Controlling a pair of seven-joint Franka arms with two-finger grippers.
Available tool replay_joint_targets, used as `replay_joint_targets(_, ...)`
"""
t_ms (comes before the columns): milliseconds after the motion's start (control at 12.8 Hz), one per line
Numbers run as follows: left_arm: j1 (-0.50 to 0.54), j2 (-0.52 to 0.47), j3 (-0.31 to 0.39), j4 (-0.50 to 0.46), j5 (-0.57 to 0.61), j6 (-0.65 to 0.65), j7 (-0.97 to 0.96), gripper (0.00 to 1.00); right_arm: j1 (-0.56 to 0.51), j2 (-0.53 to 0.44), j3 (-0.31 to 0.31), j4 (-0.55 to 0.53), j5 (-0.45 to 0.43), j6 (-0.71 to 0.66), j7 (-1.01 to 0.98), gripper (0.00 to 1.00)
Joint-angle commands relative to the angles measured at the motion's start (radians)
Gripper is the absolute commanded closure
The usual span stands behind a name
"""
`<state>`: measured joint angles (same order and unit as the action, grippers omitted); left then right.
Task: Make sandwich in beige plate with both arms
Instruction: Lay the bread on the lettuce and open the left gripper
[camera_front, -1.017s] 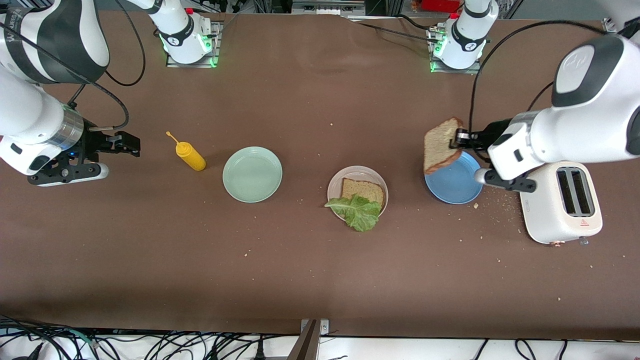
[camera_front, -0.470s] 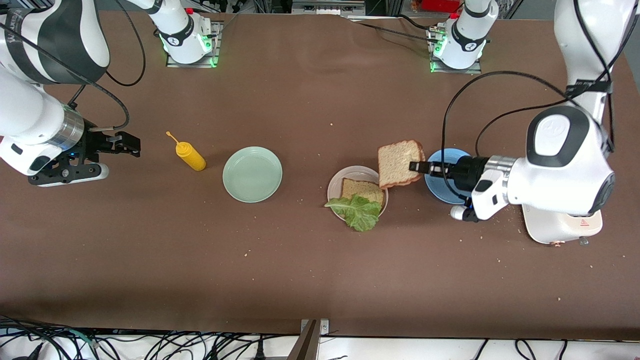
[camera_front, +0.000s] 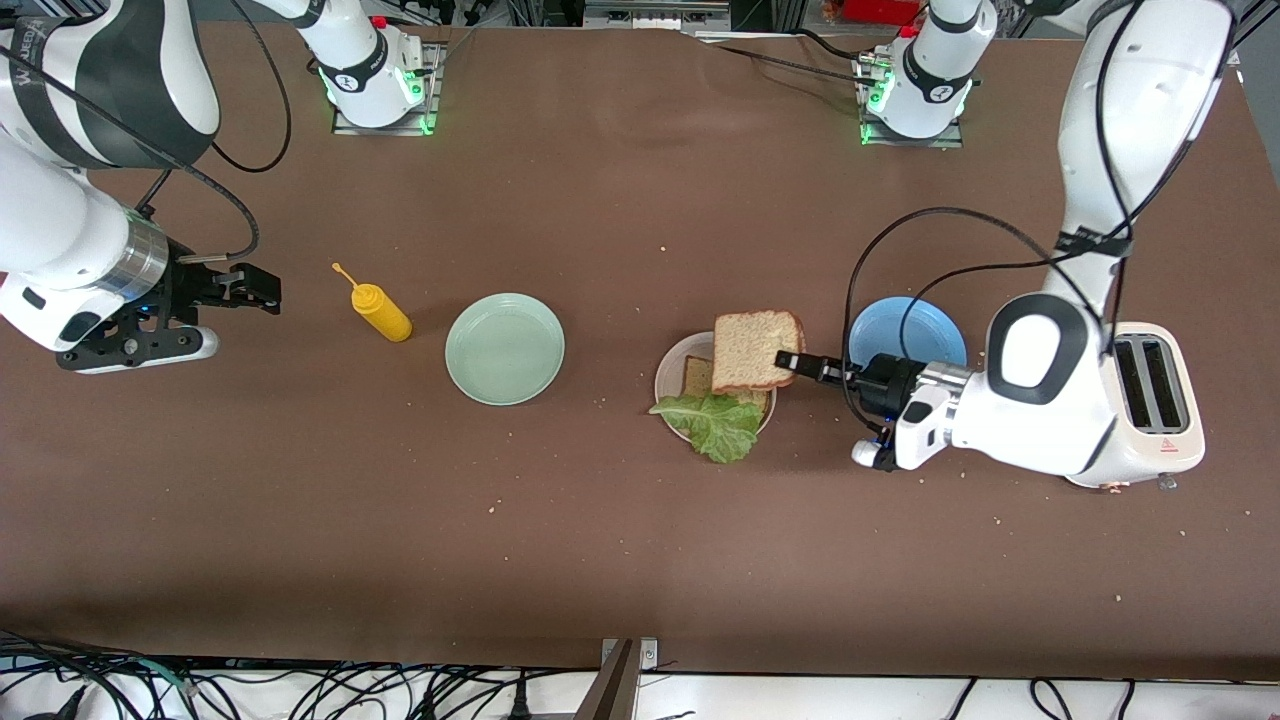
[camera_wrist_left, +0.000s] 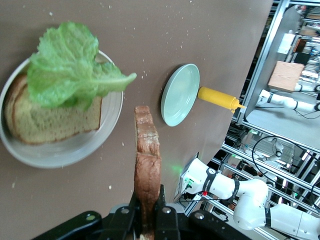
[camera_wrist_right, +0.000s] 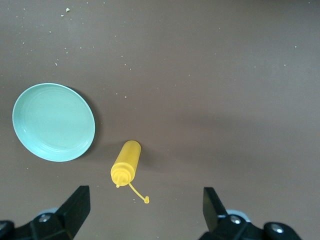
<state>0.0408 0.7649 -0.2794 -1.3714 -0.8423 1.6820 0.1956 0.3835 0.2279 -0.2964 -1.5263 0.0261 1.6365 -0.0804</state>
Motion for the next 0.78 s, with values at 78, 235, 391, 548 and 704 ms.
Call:
replay_joint_targets(78,-0.01,0.089,0.0,-0.021,-0.122,0.077,0.238,1.0,-0.003,0.005,0.003,0.011,-0.011,0.0,-0.012,0.0)
replay_joint_targets(235,-0.01,0.134,0.0,-0.025,-0.165,0.099,0.339,1.0,-0.003,0.005,0.003,0.011,-0.011,0.0,-0.012,0.0)
replay_joint_targets(391,-0.01,0.139,0.002,-0.025,-0.164,0.1,0.344,0.95,-0.003,0.007,0.003,0.011,-0.011,0.0,-0.012,0.0)
replay_joint_targets(548,-0.01,0.142,0.006,-0.025,-0.155,0.132,0.346,0.56,-0.003,0.005,0.002,0.011,-0.011,0.0,-0.012,0.0)
replay_joint_targets(704,-0.013,0.14,0.008,-0.023,-0.147,0.142,0.369,0.0,-0.003,0.005,0.003,0.011,-0.011,0.0,-0.012,0.0)
